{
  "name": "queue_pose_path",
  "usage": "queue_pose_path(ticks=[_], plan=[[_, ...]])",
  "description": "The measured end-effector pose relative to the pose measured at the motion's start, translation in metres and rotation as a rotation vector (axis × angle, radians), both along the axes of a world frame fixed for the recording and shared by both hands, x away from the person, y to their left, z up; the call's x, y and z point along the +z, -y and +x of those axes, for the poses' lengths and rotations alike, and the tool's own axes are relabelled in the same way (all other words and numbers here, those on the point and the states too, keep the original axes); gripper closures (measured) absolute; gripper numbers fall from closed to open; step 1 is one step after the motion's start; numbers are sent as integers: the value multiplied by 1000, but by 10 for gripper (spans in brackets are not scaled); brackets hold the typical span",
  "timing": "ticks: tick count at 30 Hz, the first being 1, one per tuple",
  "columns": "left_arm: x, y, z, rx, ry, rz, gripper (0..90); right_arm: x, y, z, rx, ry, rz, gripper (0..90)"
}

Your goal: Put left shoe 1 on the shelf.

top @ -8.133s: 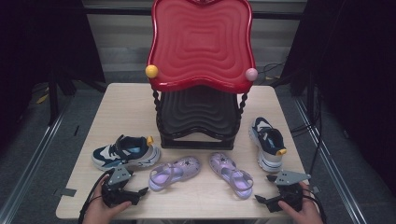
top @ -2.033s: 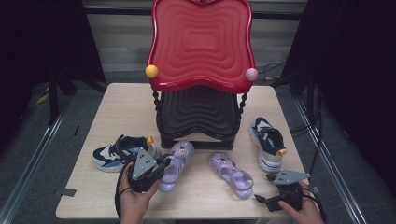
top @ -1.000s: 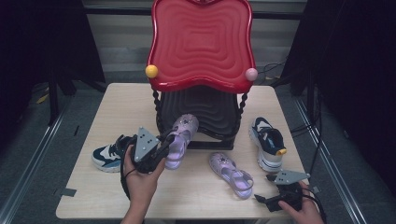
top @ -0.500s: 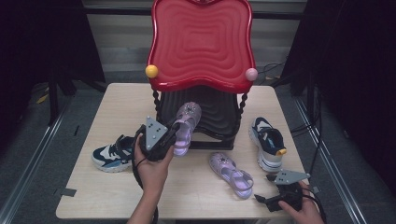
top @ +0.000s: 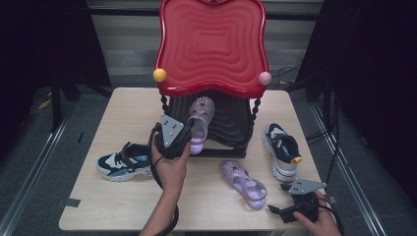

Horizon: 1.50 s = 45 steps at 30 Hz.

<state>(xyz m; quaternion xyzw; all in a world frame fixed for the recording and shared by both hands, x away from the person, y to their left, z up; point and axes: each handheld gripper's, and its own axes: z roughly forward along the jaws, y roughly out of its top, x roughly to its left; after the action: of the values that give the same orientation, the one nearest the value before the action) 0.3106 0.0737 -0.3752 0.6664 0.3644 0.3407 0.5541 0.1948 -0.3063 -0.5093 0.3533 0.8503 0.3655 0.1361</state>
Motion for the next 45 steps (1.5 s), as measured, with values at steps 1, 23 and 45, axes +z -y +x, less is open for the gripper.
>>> queue_pose_path(ticks=[1, 23, 45], plan=[[-1, 2, 2, 11, 2, -6, 815, 0, 0, 0, 0, 0, 0, 99], [-7, 32, 44, 92, 55, -10, 813, 0, 0, 0, 0, 0, 1, 100], [-21, 41, 70, 182, 73, -31, 808, 0, 0, 0, 0, -1, 1, 99]])
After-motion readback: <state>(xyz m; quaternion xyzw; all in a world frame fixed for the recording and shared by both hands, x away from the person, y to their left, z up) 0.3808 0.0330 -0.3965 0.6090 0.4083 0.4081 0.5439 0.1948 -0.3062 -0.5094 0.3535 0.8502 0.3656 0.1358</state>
